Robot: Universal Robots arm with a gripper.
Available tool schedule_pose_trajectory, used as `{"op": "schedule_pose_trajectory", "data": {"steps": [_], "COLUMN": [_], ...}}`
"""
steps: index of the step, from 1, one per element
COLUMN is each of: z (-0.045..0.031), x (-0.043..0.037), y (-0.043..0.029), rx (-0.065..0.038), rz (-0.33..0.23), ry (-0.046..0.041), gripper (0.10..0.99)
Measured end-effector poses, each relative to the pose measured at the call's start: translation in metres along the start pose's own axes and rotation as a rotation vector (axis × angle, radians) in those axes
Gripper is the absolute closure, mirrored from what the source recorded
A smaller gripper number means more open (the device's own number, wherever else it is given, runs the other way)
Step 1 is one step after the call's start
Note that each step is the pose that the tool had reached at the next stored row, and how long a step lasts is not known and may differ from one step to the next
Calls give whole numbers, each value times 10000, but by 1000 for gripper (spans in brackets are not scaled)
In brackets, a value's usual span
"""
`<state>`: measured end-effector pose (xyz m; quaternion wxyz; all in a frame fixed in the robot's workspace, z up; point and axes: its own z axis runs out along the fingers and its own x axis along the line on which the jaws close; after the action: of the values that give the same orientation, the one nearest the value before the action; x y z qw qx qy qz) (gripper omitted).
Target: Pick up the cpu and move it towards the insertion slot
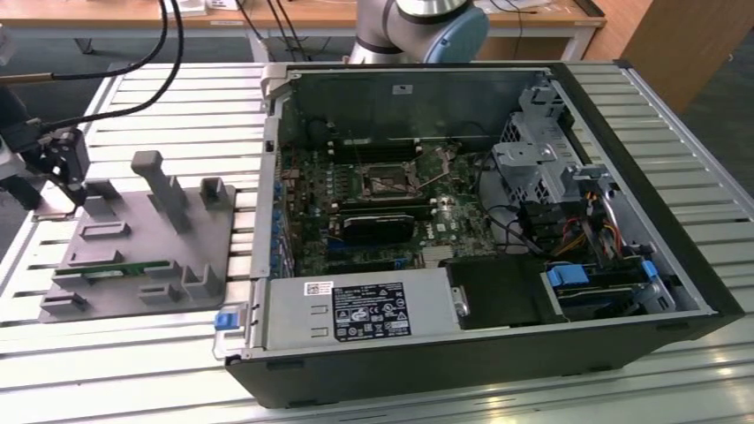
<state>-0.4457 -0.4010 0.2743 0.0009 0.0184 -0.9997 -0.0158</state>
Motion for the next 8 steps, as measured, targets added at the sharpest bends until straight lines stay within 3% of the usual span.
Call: {"op": "schedule_pose_trajectory", "data": {"steps": [8], "z": [-155], "x": [0], "y": [6], "rx": [0], "rz": [0], "ry": [1], "gripper": [553]}}
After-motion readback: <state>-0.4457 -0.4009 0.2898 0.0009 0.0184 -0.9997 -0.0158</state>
